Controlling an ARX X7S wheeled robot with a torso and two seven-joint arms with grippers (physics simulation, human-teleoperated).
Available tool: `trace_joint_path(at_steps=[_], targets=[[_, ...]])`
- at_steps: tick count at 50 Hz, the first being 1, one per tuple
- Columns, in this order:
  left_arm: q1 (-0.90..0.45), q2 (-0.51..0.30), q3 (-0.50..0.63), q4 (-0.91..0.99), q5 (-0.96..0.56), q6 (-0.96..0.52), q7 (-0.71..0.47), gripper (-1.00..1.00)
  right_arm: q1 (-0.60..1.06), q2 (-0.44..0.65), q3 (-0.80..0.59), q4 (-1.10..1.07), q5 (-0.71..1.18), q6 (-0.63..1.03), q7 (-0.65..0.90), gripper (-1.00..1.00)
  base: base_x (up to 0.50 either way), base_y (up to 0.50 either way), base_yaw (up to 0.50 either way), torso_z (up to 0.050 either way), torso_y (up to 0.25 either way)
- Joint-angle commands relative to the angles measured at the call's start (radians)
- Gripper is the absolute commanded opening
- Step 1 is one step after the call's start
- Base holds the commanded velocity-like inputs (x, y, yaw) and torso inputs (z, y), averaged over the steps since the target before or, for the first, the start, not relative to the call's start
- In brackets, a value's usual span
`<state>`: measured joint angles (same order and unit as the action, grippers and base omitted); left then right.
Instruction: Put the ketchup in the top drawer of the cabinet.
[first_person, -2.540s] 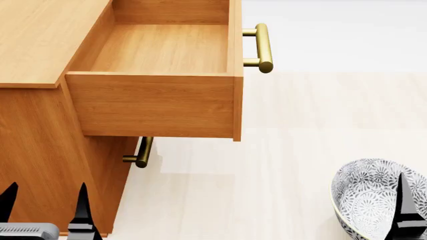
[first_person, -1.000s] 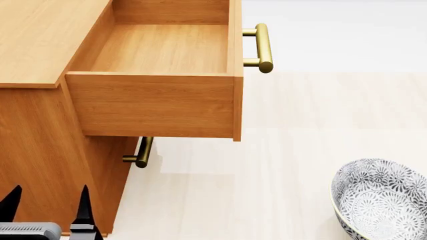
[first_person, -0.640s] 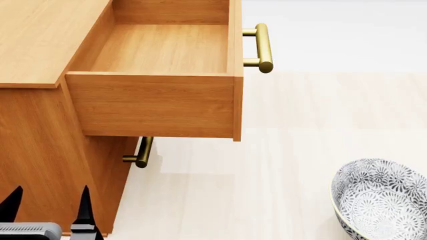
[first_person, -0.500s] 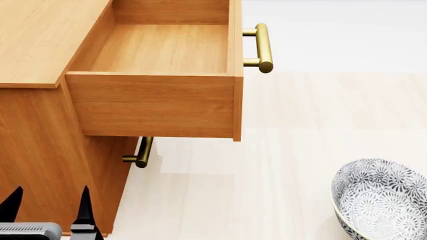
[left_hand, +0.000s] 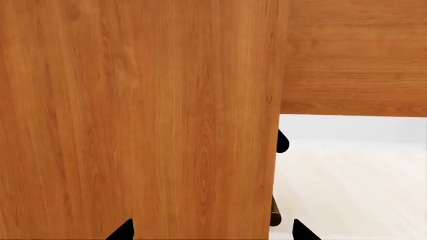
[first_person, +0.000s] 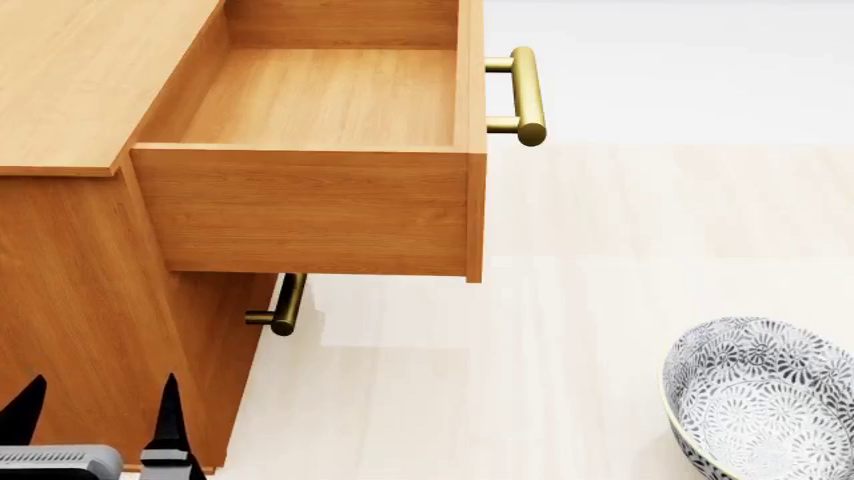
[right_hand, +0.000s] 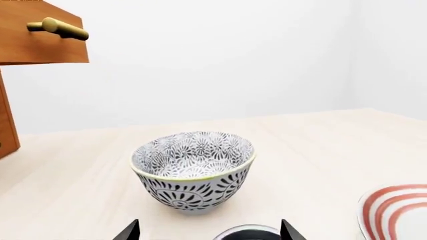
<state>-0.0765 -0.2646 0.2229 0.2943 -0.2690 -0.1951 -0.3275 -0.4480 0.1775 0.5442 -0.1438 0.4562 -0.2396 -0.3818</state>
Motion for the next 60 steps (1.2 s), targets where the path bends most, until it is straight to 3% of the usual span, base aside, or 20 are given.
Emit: trace_joint_path(at_steps=[1, 14, 60], targets=[[-0.001, -0.004, 0.002, -0.006, -0.005, 0.005, -0.002, 1.00, 0.004, -0.006, -0.008, 0.027, -0.004, -0.014, 0.001, 1.00, 0.00, 0.00, 0.00, 0.000, 0.000], [-0.007, -0.004, 0.007, -0.024, -0.010, 0.012, -0.004, 1.00, -0.018, 0.005, 0.004, -0.087, 0.038, 0.013, 0.031, 1.00, 0.00, 0.00, 0.00, 0.000, 0.000], [-0.024, -0.011, 0.017, -0.063, -0.029, 0.029, -0.011, 1.00, 0.022, 0.022, -0.006, 0.014, -0.059, 0.067, 0.150, 1.00, 0.00, 0.00, 0.00, 0.000, 0.000]])
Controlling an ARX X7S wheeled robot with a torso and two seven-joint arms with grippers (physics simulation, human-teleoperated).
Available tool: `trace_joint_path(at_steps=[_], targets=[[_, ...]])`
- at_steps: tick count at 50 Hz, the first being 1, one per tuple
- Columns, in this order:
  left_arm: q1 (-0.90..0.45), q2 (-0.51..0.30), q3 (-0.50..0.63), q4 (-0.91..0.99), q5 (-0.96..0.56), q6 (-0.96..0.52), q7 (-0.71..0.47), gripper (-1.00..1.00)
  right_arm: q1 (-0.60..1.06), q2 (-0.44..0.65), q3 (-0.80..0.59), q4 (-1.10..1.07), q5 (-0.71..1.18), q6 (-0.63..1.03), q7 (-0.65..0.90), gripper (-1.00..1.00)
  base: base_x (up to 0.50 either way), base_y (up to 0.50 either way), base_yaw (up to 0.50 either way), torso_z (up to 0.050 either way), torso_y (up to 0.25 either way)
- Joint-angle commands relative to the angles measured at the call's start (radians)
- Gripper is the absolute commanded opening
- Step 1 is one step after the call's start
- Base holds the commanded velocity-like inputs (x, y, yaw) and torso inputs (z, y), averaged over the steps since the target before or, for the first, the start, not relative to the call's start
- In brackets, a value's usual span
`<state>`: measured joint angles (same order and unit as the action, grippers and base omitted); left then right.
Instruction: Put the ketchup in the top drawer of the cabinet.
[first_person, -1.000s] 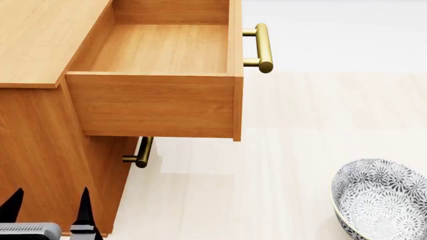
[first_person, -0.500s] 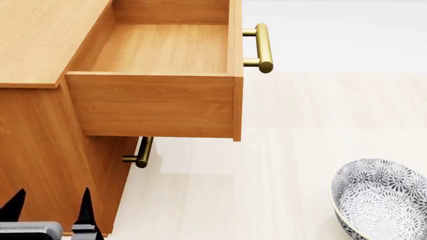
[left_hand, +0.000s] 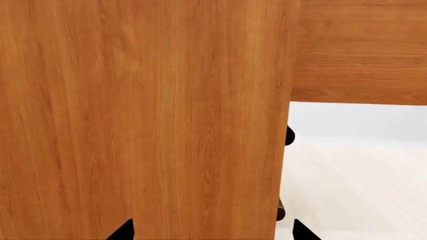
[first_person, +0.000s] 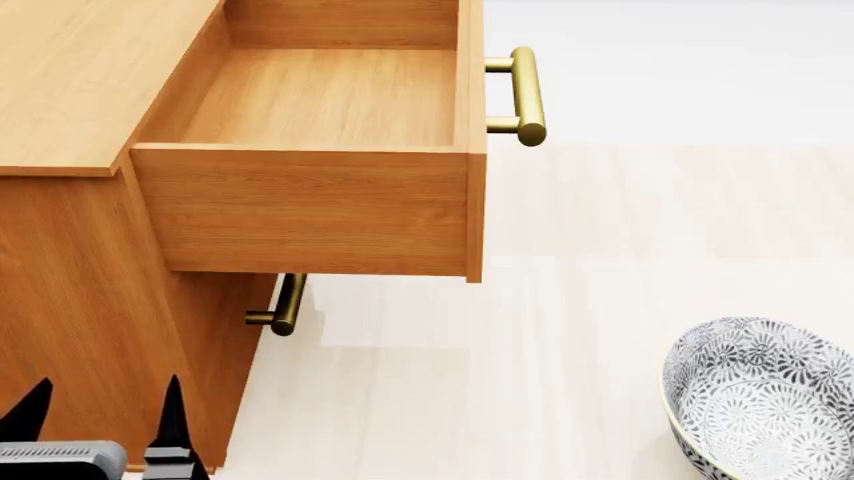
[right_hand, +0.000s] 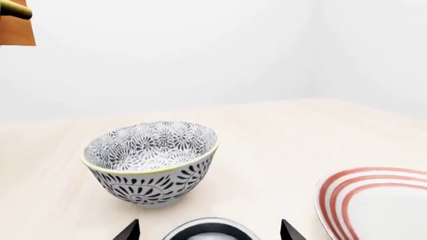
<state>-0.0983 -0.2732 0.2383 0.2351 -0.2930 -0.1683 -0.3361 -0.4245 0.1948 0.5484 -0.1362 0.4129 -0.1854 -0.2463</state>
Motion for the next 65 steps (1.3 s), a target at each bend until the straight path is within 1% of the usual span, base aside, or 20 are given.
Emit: trace_joint_path(at_steps=[1, 16, 22, 31, 32, 42, 50, 65], targets=[[-0.003, -0.002, 0.003, -0.004, -0.005, 0.001, -0.003, 1.00, -0.001, 0.005, -0.011, 0.006, -0.018, 0.013, 0.016, 1.00, 0.00, 0.00, 0.00, 0.000, 0.000], [-0.007, -0.005, 0.007, -0.012, -0.012, 0.007, -0.004, 1.00, 0.004, 0.011, -0.018, 0.036, -0.036, 0.026, 0.035, 1.00, 0.00, 0.00, 0.00, 0.000, 0.000], [-0.004, -0.008, 0.005, -0.006, -0.017, 0.004, -0.008, 1.00, 0.009, 0.022, -0.030, 0.040, -0.046, 0.086, 0.061, 1.00, 0.00, 0.00, 0.00, 0.000, 0.000], [-0.003, -0.011, 0.005, -0.004, -0.022, 0.006, -0.012, 1.00, 0.009, 0.024, -0.028, 0.029, -0.024, 0.095, 0.062, 1.00, 0.00, 0.00, 0.00, 0.000, 0.000], [-0.003, -0.011, 0.006, -0.004, -0.021, 0.006, -0.012, 1.00, 0.010, 0.023, -0.027, 0.029, -0.024, 0.093, 0.064, -1.00, 0.00, 0.00, 0.00, 0.000, 0.000], [-0.007, -0.011, 0.009, -0.014, -0.025, 0.009, -0.012, 1.00, 0.009, 0.018, -0.031, 0.020, -0.027, 0.070, 0.063, -1.00, 0.00, 0.00, 0.00, 0.000, 0.000], [-0.010, -0.013, 0.013, -0.014, -0.033, 0.002, -0.012, 1.00, 0.006, 0.015, 0.000, -0.104, 0.016, 0.080, 0.103, -1.00, 0.00, 0.00, 0.00, 0.000, 0.000], [0.006, -0.024, 0.008, -0.004, -0.050, 0.009, -0.010, 1.00, 0.027, 0.094, 0.023, -0.402, 0.072, 0.254, 0.231, -1.00, 0.00, 0.00, 0.00, 0.000, 0.000]])
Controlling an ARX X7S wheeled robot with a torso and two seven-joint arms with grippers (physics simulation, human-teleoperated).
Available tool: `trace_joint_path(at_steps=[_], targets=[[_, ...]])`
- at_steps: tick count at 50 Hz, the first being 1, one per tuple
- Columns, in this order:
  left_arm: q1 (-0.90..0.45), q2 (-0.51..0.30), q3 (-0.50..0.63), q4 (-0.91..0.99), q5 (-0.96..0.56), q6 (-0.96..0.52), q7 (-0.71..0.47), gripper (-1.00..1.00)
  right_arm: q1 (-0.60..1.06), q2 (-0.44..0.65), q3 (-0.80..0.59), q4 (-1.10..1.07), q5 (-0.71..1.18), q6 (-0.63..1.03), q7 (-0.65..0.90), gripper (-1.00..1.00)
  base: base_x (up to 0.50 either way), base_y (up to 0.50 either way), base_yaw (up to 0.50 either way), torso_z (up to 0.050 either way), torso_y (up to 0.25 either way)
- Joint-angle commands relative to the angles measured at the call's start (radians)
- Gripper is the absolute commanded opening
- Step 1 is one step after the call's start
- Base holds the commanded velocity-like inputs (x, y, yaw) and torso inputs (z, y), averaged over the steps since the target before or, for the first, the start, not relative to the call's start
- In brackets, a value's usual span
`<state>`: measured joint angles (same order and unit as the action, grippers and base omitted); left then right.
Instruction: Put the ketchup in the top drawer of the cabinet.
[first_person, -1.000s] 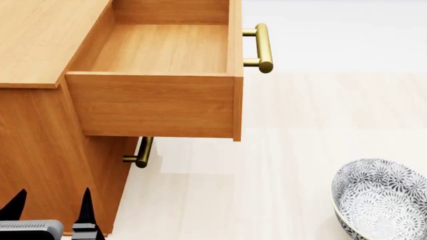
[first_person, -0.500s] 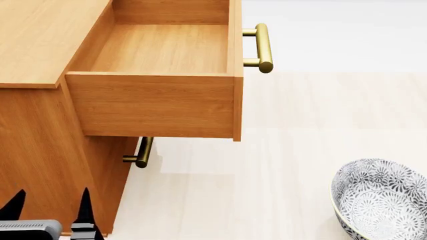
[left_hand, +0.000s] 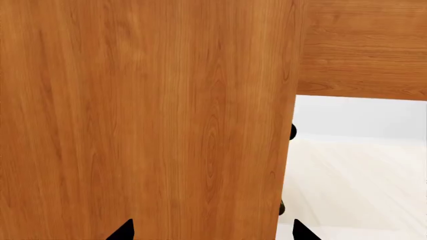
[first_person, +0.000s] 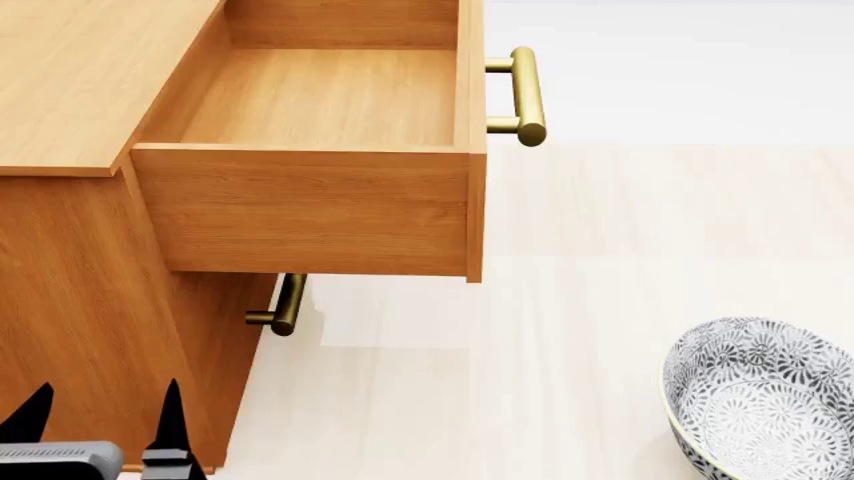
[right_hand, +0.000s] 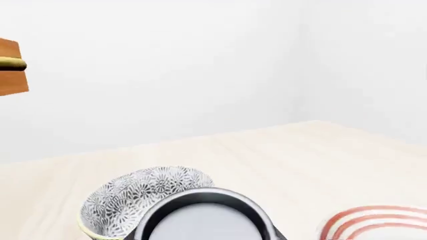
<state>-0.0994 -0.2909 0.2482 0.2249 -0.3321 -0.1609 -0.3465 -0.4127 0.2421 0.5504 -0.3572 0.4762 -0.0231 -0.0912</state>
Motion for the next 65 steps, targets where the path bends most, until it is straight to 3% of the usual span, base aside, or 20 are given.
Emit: trace_joint_path(at_steps=[1, 14, 29, 43, 54, 65], targets=[[0.008, -0.007, -0.002, 0.007, -0.012, 0.001, 0.000, 1.00, 0.020, 0.061, 0.026, -0.212, 0.019, 0.117, 0.092, -1.00, 0.00, 0.00, 0.00, 0.000, 0.000], [0.002, -0.009, 0.001, -0.003, -0.022, 0.006, 0.006, 1.00, 0.051, 0.186, 0.105, -0.410, 0.141, 0.316, 0.215, -1.00, 0.00, 0.00, 0.00, 0.000, 0.000], [-0.002, -0.012, 0.004, -0.008, -0.024, 0.005, 0.001, 1.00, 0.164, 0.479, 0.240, -0.570, 0.457, 0.610, 0.441, -1.00, 0.00, 0.00, 0.00, 0.000, 0.000], [-0.009, -0.010, 0.013, -0.018, -0.024, 0.009, -0.001, 1.00, 0.306, 0.793, 0.357, -0.543, 0.828, 0.733, 0.673, -1.00, 0.00, 0.00, 0.00, 0.000, 0.000], [-0.012, -0.008, 0.014, -0.040, -0.027, 0.020, 0.001, 1.00, 0.399, 0.938, 0.279, -0.465, 0.881, 0.690, 0.747, -1.00, 0.00, 0.00, 0.00, 0.000, 0.000], [-0.016, -0.006, 0.019, -0.053, -0.032, 0.023, 0.003, 1.00, 0.539, 1.120, -0.082, -0.370, 0.841, 0.433, 0.816, -1.00, 0.00, 0.00, 0.00, 0.000, 0.000]])
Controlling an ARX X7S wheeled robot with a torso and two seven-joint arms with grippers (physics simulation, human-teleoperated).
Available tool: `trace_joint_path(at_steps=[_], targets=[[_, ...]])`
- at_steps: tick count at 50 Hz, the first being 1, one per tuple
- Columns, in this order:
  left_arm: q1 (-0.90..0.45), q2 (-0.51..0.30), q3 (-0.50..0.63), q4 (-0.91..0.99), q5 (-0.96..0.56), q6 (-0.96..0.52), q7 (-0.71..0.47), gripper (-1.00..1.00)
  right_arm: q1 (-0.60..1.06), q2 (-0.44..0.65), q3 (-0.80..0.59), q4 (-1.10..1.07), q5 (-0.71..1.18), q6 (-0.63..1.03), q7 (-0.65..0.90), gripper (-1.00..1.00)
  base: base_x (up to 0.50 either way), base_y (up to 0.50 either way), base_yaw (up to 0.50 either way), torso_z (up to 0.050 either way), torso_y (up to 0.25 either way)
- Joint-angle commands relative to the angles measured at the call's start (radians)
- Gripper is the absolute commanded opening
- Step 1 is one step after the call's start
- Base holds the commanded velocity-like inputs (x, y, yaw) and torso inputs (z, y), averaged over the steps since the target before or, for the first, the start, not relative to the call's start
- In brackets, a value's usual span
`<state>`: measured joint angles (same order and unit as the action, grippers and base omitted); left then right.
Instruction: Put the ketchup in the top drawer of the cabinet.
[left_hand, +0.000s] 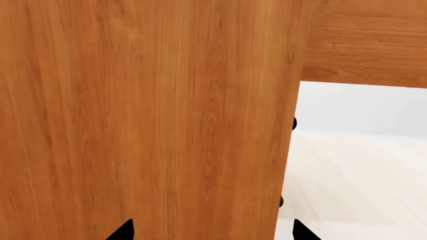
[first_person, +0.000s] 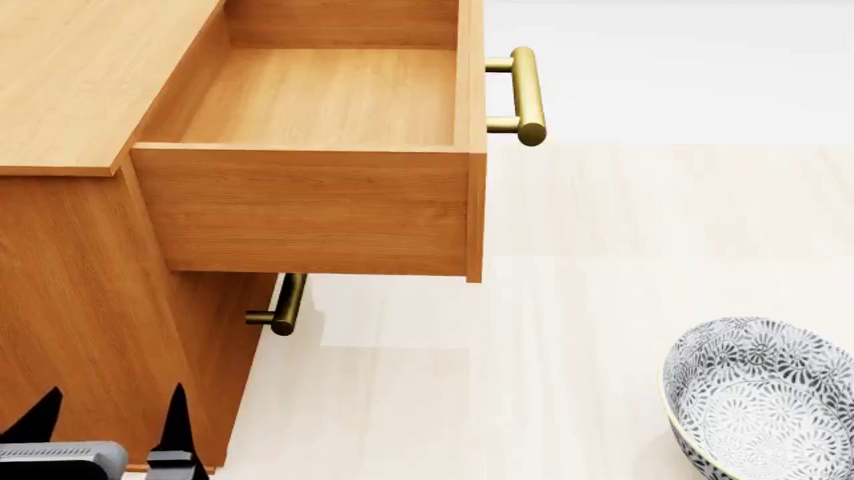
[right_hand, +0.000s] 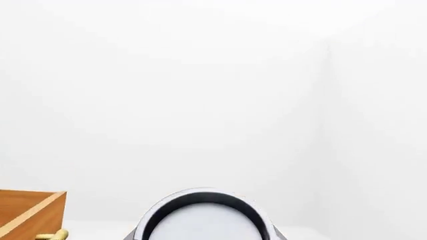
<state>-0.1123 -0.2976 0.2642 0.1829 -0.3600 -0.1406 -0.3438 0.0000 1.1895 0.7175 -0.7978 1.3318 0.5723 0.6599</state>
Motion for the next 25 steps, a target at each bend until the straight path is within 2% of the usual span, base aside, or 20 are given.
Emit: trace_joint_path(at_steps=[1, 5, 6, 9, 11, 12, 14, 25], targets=[[-0.002, 0.000, 0.002, -0.015, -0.004, 0.006, 0.000, 1.00, 0.149, 0.204, -0.307, 0.083, -0.012, -0.209, 0.072, -1.00, 0.00, 0.00, 0.00, 0.000, 0.000], [0.000, 0.000, 0.002, -0.016, -0.005, 0.009, -0.002, 1.00, 0.201, 0.336, -0.518, 0.128, -0.001, -0.419, 0.104, -1.00, 0.00, 0.00, 0.00, 0.000, 0.000], [-0.001, 0.001, 0.003, -0.019, -0.004, 0.011, -0.002, 1.00, 0.176, 0.379, -0.549, 0.143, 0.005, -0.495, 0.103, -1.00, 0.00, 0.00, 0.00, 0.000, 0.000], [0.000, 0.002, 0.003, -0.021, -0.005, 0.014, -0.002, 1.00, 0.170, 0.381, -0.564, 0.152, -0.005, -0.522, 0.088, -1.00, 0.00, 0.00, 0.00, 0.000, 0.000], [0.000, 0.003, 0.005, -0.021, -0.005, 0.016, -0.002, 1.00, 0.470, 0.107, -0.864, 0.164, -0.056, -0.222, 0.040, -1.00, 0.00, 0.00, 0.00, 0.000, 0.000], [0.001, 0.002, 0.006, -0.016, -0.005, 0.014, -0.004, 1.00, 0.620, 0.075, -0.907, 0.174, -0.070, -0.119, 0.033, -1.00, 0.00, 0.00, 0.00, 0.000, 0.000], [0.002, 0.002, 0.006, -0.016, -0.005, 0.017, -0.004, 1.00, 0.859, 0.024, -0.945, 0.197, -0.103, -0.091, 0.018, -1.00, 0.00, 0.00, 0.00, 0.000, 0.000], [-0.002, 0.002, 0.009, -0.018, -0.007, 0.019, -0.007, 1.00, 1.040, -0.184, -1.082, 0.343, -0.244, -0.031, -0.077, -1.00, 0.00, 0.00, 0.00, 0.000, 0.000]])
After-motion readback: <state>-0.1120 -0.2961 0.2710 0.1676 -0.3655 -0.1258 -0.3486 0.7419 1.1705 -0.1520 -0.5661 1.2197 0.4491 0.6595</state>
